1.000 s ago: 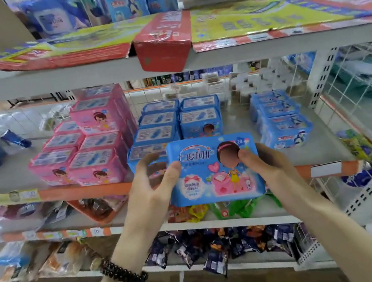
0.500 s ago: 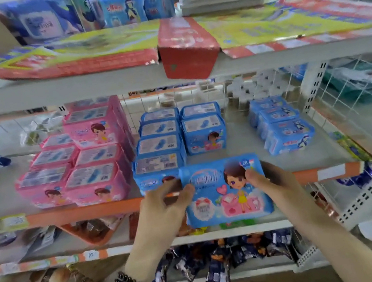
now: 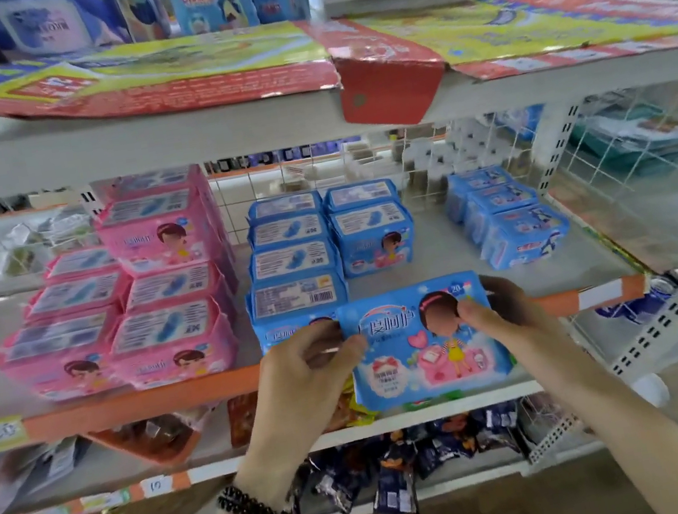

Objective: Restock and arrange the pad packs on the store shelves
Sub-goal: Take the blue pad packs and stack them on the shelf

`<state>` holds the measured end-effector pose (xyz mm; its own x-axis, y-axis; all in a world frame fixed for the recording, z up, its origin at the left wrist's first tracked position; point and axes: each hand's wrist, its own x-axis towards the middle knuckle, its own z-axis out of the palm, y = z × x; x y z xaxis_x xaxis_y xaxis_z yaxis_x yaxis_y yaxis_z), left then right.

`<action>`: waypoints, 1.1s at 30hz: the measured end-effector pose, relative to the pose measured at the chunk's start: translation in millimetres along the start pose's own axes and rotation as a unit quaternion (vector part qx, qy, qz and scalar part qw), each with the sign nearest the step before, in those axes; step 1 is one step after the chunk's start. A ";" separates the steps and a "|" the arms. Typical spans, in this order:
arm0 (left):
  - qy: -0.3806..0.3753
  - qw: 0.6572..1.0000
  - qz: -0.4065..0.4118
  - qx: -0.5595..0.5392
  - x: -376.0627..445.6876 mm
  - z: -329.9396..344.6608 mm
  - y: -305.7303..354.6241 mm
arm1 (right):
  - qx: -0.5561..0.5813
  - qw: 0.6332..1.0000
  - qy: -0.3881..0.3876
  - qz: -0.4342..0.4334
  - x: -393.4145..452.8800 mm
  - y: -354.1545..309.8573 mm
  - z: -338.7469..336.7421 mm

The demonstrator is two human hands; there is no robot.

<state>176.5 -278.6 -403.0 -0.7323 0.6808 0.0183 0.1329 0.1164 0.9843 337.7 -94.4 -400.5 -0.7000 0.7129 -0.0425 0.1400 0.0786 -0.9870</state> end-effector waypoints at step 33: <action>0.018 0.962 -0.013 0.274 131.4 67.2 11.2 | -0.175 0.973 -0.142 -0.043 156.6 28.1 -63.0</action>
<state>126.7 -139.2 -401.3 -0.7615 0.6481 0.0102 0.4383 0.5032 0.7447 276.2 63.3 -425.2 -0.8783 0.4752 -0.0522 0.2677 0.3984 -0.8773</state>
